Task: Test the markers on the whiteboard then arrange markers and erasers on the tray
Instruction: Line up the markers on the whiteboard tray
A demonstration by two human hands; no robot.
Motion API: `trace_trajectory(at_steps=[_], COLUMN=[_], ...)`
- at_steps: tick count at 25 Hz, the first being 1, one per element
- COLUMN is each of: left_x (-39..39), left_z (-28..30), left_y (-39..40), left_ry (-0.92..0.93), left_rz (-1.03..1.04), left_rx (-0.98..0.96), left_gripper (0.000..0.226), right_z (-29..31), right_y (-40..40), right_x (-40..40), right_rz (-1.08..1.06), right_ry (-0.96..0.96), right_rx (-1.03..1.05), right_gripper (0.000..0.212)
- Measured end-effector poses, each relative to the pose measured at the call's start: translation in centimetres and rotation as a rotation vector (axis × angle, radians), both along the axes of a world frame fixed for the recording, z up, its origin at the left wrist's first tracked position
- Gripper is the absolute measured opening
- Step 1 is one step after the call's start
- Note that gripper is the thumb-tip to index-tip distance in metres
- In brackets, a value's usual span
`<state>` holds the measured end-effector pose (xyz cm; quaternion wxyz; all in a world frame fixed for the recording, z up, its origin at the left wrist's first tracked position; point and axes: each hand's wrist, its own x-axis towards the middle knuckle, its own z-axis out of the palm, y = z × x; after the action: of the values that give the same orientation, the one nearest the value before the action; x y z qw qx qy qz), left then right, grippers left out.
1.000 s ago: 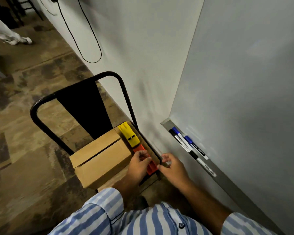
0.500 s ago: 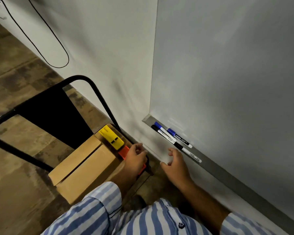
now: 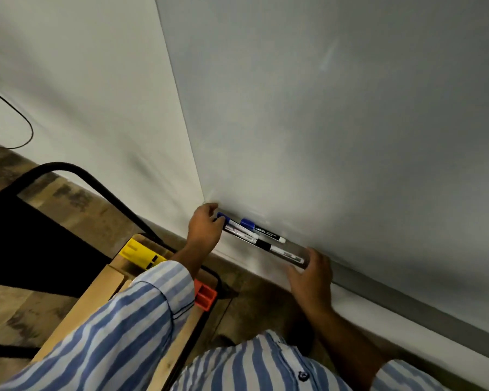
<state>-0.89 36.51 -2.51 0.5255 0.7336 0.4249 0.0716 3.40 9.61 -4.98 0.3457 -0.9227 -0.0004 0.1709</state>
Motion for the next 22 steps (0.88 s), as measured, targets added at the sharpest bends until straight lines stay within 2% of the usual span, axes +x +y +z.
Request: trace_trajectory(at_steps=[2,5,10,13,16,22], left_x=[0.5,1.0,1.1,0.6,0.4,1.9], left_z=[-0.4,-1.2,-1.3,-1.5,-1.6,-1.7], left_y=[0.3,0.7,0.5,-0.2,-1.8,-6.2], left_ry=[0.045,0.113,0.168,0.124,0.071,-0.051], left_rz=[-0.052,-0.144,-0.206,-0.273,-0.392,-0.733], left_rx=[0.055,0.154,0.246,0.338,0.386,0.488], left_gripper=[0.047,0.047,0.051,0.046,0.035,0.031], right_z=[-0.2,-0.4,-1.1,-2.0,-2.5,-2.2], right_y=[-0.5,-1.2,-1.4,-1.6,-1.7,-3.9], right_x=[0.7,2.0,3.1,3.7,4.2,3.6], right_rz=[-0.014,0.092,0.232,0.258,0.295,0.296], right_ry=[0.02,-0.05,-0.116,-0.117,-0.102,-0.208], right_rx=[-0.019,-0.09,-0.207,-0.202,-0.192,-0.097], right_gripper=[0.053,0.033,0.02,0.008,0.006,0.004])
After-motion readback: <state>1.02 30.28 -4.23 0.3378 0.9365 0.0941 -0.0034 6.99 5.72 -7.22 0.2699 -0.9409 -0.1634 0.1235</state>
